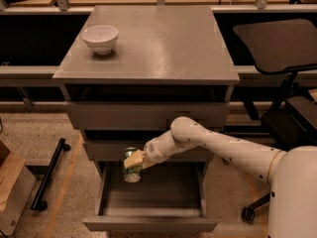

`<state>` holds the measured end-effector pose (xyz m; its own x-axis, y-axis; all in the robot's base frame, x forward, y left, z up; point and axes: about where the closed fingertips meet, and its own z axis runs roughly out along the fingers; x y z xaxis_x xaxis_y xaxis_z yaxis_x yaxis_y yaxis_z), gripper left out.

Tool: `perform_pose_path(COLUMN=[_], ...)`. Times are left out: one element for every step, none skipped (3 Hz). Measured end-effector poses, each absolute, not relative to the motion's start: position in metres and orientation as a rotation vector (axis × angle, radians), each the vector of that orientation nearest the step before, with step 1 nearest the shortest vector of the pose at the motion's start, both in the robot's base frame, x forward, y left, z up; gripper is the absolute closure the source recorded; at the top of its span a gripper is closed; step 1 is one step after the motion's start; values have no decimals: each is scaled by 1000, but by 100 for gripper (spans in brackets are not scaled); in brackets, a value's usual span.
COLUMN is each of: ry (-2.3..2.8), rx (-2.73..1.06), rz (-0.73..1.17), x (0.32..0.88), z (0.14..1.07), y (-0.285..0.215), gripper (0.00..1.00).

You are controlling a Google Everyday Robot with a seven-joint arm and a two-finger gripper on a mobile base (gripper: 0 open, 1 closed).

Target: Pick green can from bottom drawer and place on counter

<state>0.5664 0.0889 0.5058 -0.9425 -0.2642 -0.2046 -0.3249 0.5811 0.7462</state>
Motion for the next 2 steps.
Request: perform_pose_path(ry=[2733, 2765], rx=[-516, -585], rz=[1312, 1322], x=[566, 558], z=[507, 518], y=[89, 90], gripper=[100, 100])
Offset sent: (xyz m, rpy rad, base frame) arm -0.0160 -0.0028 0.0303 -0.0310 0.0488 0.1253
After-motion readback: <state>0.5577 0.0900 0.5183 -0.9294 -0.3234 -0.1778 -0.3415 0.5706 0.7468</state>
